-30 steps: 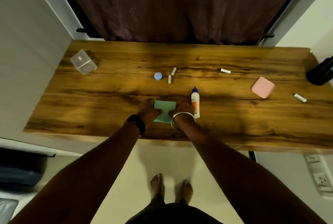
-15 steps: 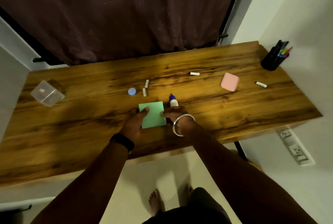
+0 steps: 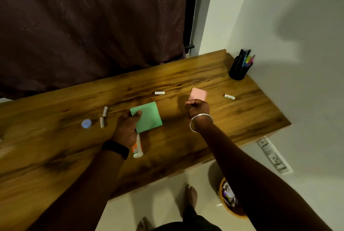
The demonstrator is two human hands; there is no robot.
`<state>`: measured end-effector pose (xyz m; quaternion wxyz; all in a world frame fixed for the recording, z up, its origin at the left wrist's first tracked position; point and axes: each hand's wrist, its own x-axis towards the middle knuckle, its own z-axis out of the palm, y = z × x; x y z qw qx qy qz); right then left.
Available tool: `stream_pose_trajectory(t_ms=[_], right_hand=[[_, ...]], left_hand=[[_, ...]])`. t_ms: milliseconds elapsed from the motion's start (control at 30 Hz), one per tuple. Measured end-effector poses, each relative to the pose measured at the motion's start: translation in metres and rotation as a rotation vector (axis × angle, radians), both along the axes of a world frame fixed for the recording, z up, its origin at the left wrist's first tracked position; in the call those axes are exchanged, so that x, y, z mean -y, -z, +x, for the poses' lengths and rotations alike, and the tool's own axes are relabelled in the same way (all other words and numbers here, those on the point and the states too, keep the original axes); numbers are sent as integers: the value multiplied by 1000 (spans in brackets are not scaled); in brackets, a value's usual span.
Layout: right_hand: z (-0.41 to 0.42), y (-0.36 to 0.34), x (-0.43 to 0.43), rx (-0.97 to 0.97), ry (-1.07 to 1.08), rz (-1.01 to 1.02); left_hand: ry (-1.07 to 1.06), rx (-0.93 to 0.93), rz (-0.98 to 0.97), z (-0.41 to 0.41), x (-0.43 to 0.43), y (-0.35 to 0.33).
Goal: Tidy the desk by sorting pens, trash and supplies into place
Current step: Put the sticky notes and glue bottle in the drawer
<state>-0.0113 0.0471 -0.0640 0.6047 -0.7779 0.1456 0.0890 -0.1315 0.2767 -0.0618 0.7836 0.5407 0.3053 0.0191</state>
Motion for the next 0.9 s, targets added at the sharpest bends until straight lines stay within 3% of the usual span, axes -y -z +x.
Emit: stream_pose_trajectory(t_ms=[167,500,700,767,900], right_hand=[[44,16,31,30,-98,-167],[13,-10,-51,-206,-488,21],[-17,4,-98,-359,-701,-71],[-26,10,-113,-379,-794,-156],[-42,26,-136,-333,-897,-296]], left_hand=[[-68,-7,22,27,17,1],[-447,-111,57,-17,-37,13],[-370,-273,7,-58,-54,37],[-412,-284,-53,-65,-67,75],[-223,-317,51,-58,-45,47]])
